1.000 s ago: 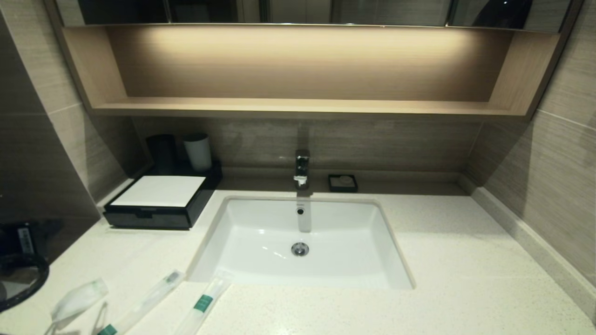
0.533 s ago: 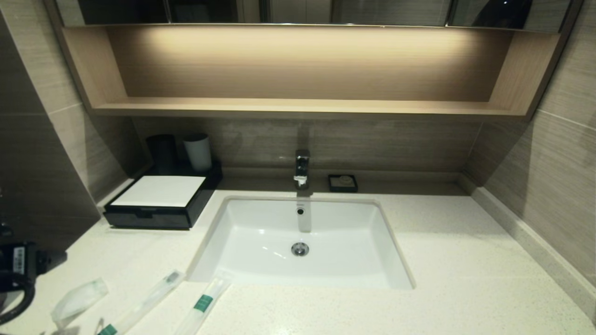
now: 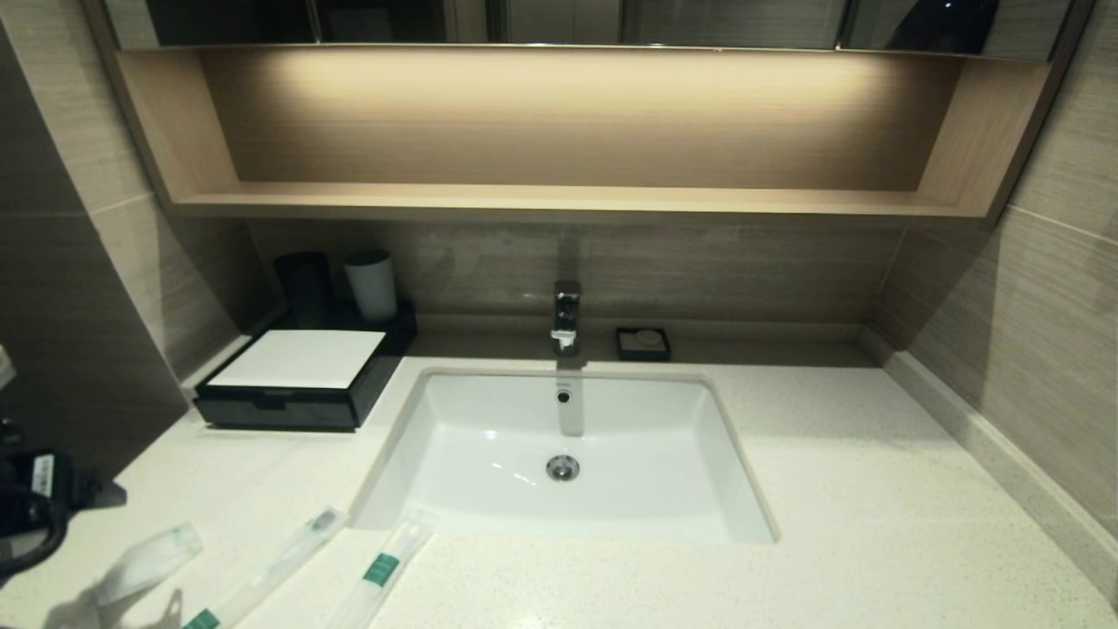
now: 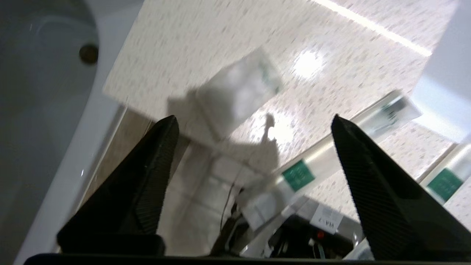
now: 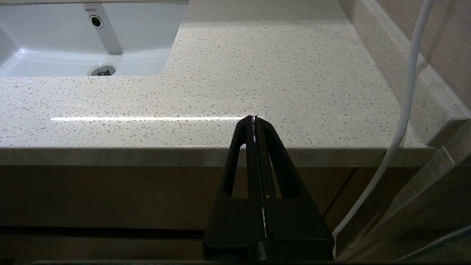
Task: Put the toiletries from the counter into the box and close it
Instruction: Open the drawer
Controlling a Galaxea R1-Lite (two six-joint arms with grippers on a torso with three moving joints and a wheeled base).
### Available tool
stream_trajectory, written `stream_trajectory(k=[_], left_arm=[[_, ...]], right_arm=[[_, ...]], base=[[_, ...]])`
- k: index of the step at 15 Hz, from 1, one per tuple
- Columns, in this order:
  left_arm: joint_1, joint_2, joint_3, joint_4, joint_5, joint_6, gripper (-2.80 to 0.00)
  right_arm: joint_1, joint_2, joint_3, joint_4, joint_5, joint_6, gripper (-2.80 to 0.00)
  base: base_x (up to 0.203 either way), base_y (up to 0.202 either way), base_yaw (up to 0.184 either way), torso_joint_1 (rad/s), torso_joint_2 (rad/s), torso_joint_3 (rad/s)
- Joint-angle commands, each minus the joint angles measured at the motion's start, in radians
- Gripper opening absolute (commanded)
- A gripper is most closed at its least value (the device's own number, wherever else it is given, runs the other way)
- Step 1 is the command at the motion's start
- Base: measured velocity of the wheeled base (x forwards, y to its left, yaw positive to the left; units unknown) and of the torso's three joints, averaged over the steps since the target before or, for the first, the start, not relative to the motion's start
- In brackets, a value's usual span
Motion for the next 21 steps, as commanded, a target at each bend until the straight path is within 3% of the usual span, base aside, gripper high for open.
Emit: stream_trajectory(k=[1, 3, 10, 13, 21], left_arm=[[0.004, 0.010, 0.039, -0.249, -0.055, 0.011, -2.80], [0.003, 0.045, 0.076, -0.414, -0.069, 0.057, -2.80], [-0.037, 0.320, 0.084, -0.658, -0.101, 0.078, -2.80], [-0.078, 0.436, 0.089, -0.730, -0.102, 0.075, -2.80], [-0.095, 0.574, 0.086, -0.871, -0.108, 0.078, -2.80]], right_arm=[[0.000, 0.000, 0.000, 0.002, 0.001, 0.000, -2.80], [0.000, 0.000, 0.000, 0.002, 0.001, 0.000, -2.80], [0.000, 0.000, 0.000, 0.002, 0.001, 0.000, -2.80], [0.000, 0.000, 0.000, 0.002, 0.001, 0.000, -2.80], [0.000, 0.000, 0.000, 0.002, 0.001, 0.000, -2.80]], base=[[0.000, 0.000, 0.000, 0.000, 0.00, 0.000], [0.000, 0.000, 0.000, 0.000, 0.00, 0.000], [0.000, 0.000, 0.000, 0.000, 0.00, 0.000], [0.000, 0.000, 0.000, 0.000, 0.00, 0.000], [0.000, 0.000, 0.000, 0.000, 0.00, 0.000]])
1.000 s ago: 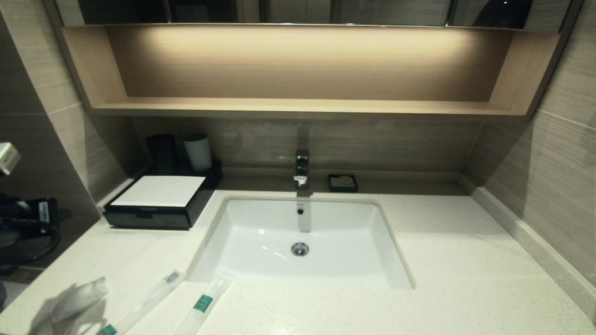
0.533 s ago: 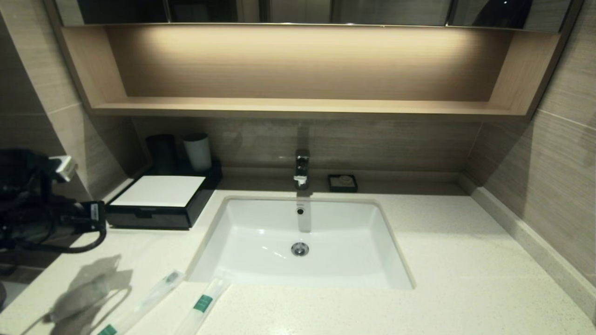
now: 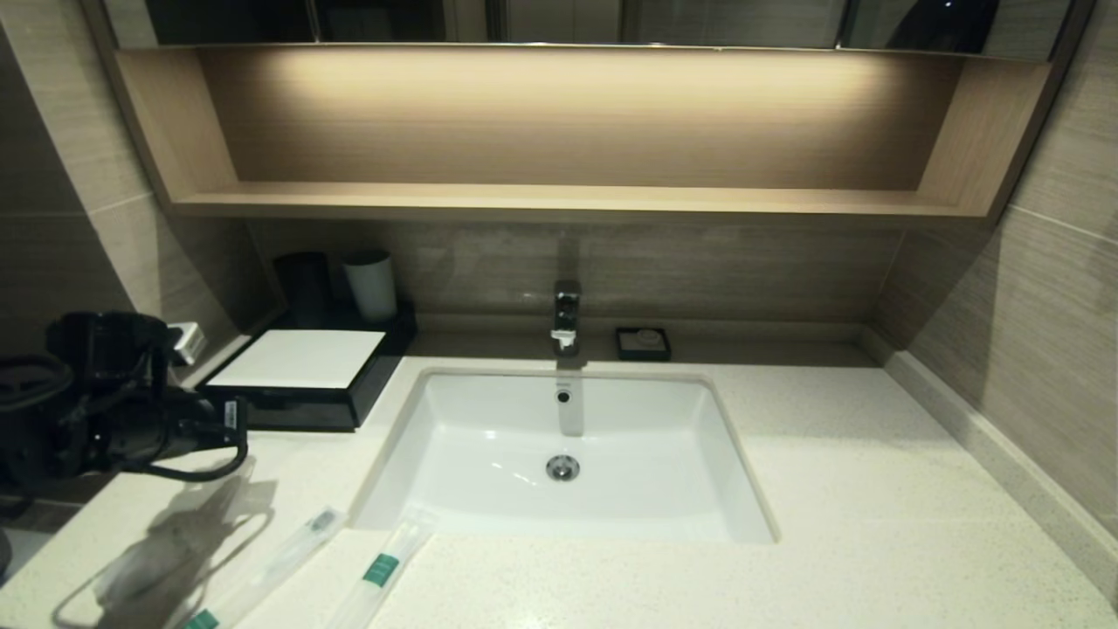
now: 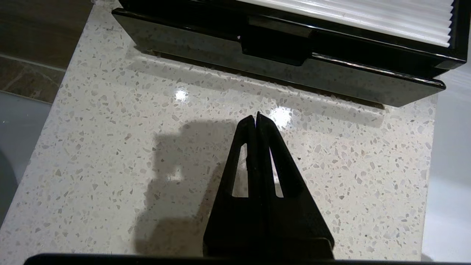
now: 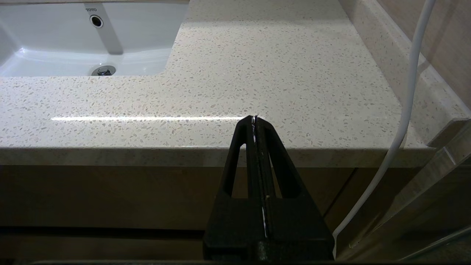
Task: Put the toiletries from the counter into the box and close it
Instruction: Open the drawer
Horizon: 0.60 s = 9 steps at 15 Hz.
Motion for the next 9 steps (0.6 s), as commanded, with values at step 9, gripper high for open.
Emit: stream_trajectory(k=[9], left_arm=[[-0.003, 0.143, 0.005, -0.192, -0.010, 0.004, -2.80]], right_arm=[[0.000, 0.000, 0.000, 0.002, 0.000, 0.000, -2.80]], base=[[0.000, 0.000, 0.000, 0.000, 0.00, 0.000]])
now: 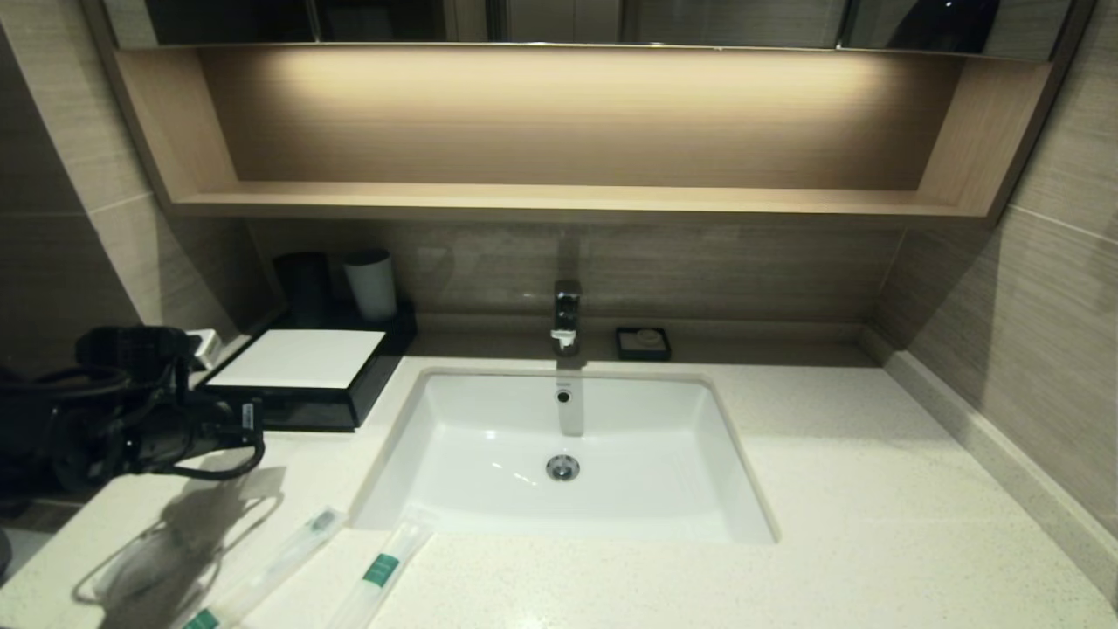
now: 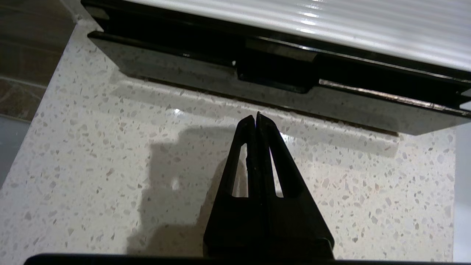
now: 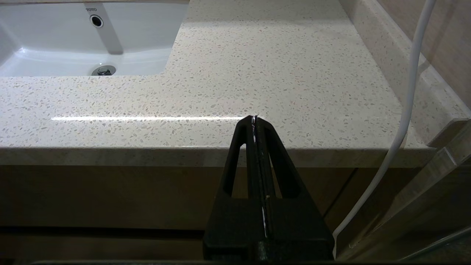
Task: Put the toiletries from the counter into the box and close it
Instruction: Open the drawer
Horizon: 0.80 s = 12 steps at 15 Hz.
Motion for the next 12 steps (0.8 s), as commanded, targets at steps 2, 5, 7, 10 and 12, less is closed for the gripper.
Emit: stream_trajectory(k=[2, 5, 7, 10, 12], left_arm=[[-0.004, 0.067, 0.019, -0.160, -0.004, 0.001, -2.80], [-0.019, 0.069, 0.034, -0.177, 0.002, -0.001, -2.80], [-0.021, 0.078, 0.037, -0.185, 0.002, 0.000, -2.80], [-0.021, 0.084, 0.037, -0.183, 0.004, 0.002, -2.80], [-0.021, 0.069, 0.052, -0.183, 0.004, 0.010, -2.80]], right_arm=[[0.000, 0.000, 0.000, 0.002, 0.000, 0.000, -2.80], [0.000, 0.000, 0.000, 0.002, 0.000, 0.000, -2.80], [0.000, 0.000, 0.000, 0.002, 0.000, 0.000, -2.80], [0.000, 0.000, 0.000, 0.002, 0.000, 0.000, -2.80], [0.001, 0.000, 0.000, 0.002, 0.000, 0.000, -2.80]], base=[[0.000, 0.000, 0.000, 0.000, 0.00, 0.000], [0.000, 0.000, 0.000, 0.000, 0.00, 0.000], [0.000, 0.000, 0.000, 0.000, 0.00, 0.000], [0.000, 0.000, 0.000, 0.000, 0.00, 0.000], [0.000, 0.000, 0.000, 0.000, 0.00, 0.000]])
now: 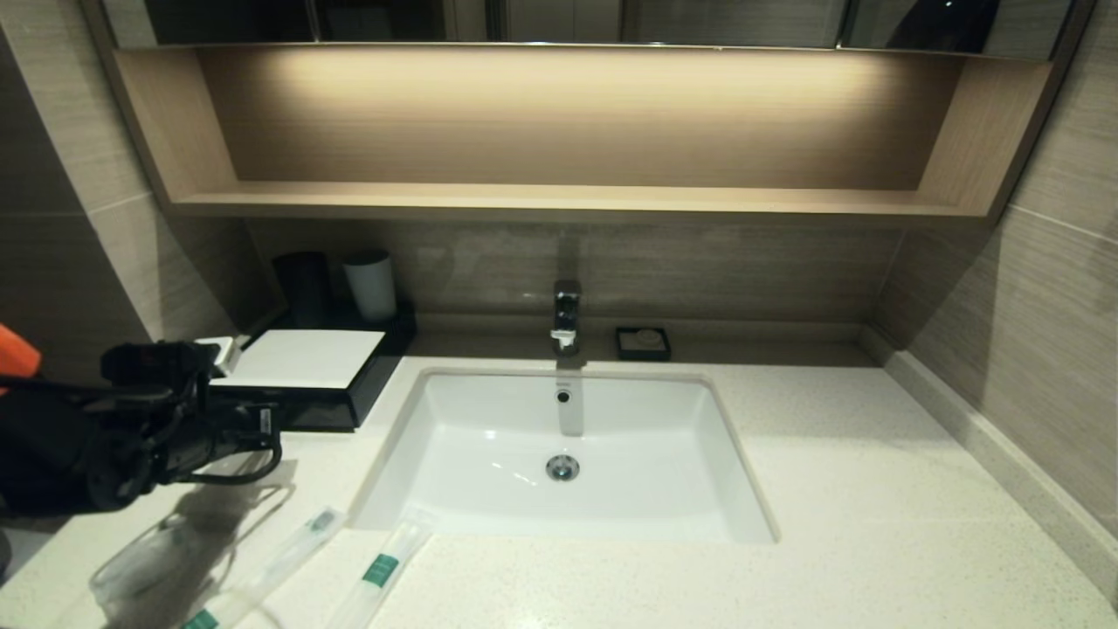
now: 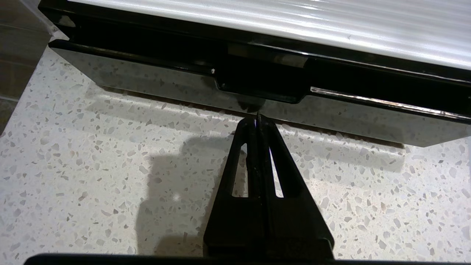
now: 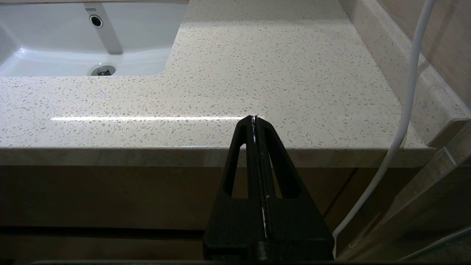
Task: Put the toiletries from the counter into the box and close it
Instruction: Open the drawer
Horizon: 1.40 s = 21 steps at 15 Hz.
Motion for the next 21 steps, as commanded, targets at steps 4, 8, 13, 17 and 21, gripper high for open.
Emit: stream_trajectory(k=[4, 8, 13, 17, 21], left_arm=[[0.000, -0.108, 0.076, -0.010, -0.001, 0.031, -2.80], [0.000, -0.192, 0.140, -0.017, -0.004, 0.038, -2.80], [0.023, -0.077, 0.148, -0.181, -0.006, 0.065, -2.80], [0.027, -0.008, 0.154, -0.297, -0.007, 0.078, -2.80], [0.027, 0.022, 0.128, -0.307, -0.009, 0.076, -2.80]], right_arm=[[0.000, 0.000, 0.000, 0.001, 0.000, 0.000, -2.80], [0.000, 0.000, 0.000, 0.001, 0.000, 0.000, -2.80], [0.000, 0.000, 0.000, 0.001, 0.000, 0.000, -2.80], [0.000, 0.001, 0.000, 0.001, 0.000, 0.000, -2.80], [0.000, 0.000, 0.000, 0.001, 0.000, 0.000, -2.80]], base=[[0.000, 0.000, 0.000, 0.000, 0.00, 0.000], [0.000, 0.000, 0.000, 0.000, 0.00, 0.000], [0.000, 0.000, 0.000, 0.000, 0.00, 0.000], [0.000, 0.000, 0.000, 0.000, 0.00, 0.000], [0.000, 0.000, 0.000, 0.000, 0.00, 0.000]])
